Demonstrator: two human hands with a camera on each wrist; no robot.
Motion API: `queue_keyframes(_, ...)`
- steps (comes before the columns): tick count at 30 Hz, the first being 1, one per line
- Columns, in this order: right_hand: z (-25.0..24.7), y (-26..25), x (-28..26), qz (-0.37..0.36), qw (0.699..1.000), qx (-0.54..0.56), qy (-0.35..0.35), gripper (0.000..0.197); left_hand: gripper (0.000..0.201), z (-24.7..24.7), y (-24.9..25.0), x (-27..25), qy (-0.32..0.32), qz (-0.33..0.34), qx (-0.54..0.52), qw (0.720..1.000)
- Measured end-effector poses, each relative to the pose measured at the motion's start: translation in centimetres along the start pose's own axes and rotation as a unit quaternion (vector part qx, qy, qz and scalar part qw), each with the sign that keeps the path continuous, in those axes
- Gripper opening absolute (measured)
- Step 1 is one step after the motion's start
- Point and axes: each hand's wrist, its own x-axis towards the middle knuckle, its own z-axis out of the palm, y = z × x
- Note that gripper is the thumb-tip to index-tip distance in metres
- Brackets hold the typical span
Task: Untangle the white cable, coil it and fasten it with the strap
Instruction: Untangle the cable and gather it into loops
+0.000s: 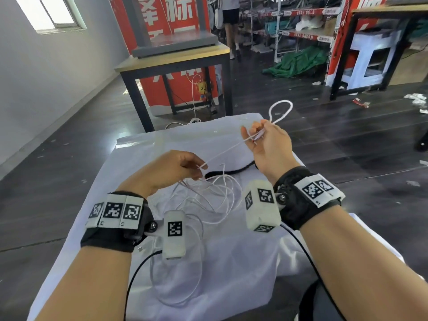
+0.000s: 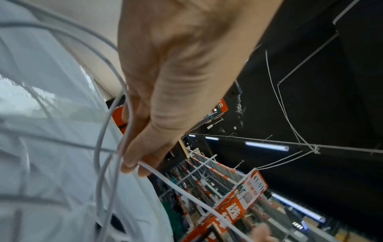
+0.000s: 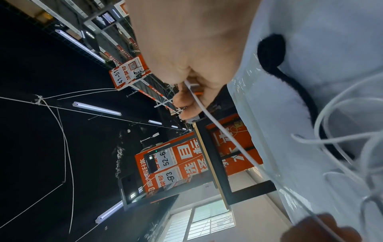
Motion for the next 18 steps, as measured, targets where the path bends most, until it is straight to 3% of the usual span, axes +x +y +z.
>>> queue_keyframes(3,-0.4,-0.8,0.2,-0.05,0.997,-0.001,0.055,0.02,0.016,-0.8,-1.5,0.4,0.054,-0.033,0.218,0.974)
queue_keyframes(5,-0.7,-1.3,0.5,-0.067,0.994,-0.013,0.083,0.02,0.018,-1.5,-2.6,0.4,0.066,-0.09,0.271,0.956)
queue_keyframes(8,-1.0,-1.1,0.6,-0.07,0.991,-0.061,0.099,0.019,0.012,-2.0,-2.9,0.1,0.031,-0.144,0.171,0.974)
queue_keyframes(11,-1.1,-0.1,0.4,-0.072,0.984,-0.138,0.087,0.019,0.021,-1.6,-1.6,-0.2,0.038,-0.124,0.006,0.992)
queue_keyframes(13,-1.0,0.3,0.3,-0.07,0.978,-0.179,0.077,0.019,0.024,-1.0,-0.7,-0.2,0.067,-0.095,-0.111,0.987)
queue_keyframes(15,-1.0,0.2,0.3,-0.068,0.977,-0.19,0.07,0.019,0.026,-0.8,-0.2,0.0,0.145,-0.025,-0.179,0.973)
queue_keyframes(18,-1.1,0.0,0.3,-0.071,0.976,-0.192,0.07,0.019,0.032,-1.4,0.9,-0.1,0.303,0.111,-0.198,0.925)
